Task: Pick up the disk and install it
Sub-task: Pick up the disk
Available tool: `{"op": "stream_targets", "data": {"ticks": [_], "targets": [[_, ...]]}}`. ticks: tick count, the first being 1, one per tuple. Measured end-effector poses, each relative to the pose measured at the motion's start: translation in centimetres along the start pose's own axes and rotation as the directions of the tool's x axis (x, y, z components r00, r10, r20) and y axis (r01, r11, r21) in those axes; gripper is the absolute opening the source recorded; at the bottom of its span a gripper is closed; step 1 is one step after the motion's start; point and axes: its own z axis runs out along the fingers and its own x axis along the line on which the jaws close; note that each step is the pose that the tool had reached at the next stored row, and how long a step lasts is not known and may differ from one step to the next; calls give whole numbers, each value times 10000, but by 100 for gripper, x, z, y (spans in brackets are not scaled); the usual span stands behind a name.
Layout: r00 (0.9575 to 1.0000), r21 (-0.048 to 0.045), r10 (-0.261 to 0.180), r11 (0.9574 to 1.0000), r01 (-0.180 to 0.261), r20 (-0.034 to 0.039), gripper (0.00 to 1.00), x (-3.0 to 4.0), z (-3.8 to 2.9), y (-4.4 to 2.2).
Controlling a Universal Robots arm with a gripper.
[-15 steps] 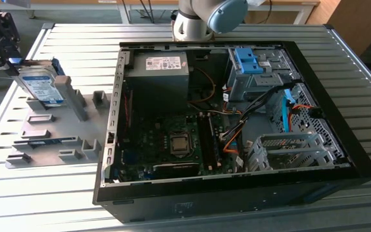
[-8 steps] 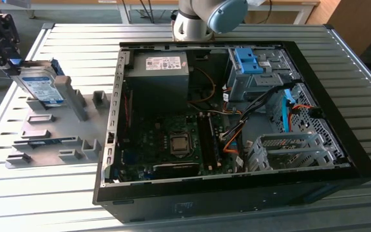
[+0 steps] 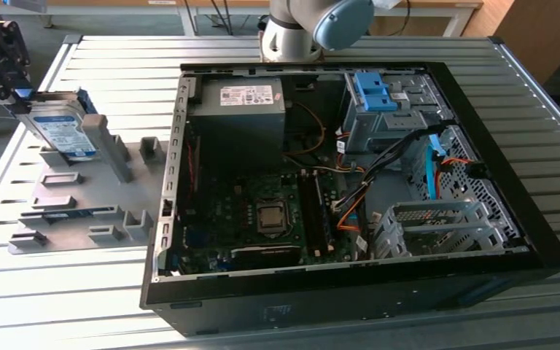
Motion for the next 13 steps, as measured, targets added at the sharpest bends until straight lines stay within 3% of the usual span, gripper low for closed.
{"op": "stream_targets", "data": {"ticks": [5,6,13], "targets": [[10000,4,0,10000,0,1,38,0,3,0],[10000,3,0,10000,0,2,44,0,2,0],[10000,-1,4,10000,-4,0,44,-9,12,1]]}}
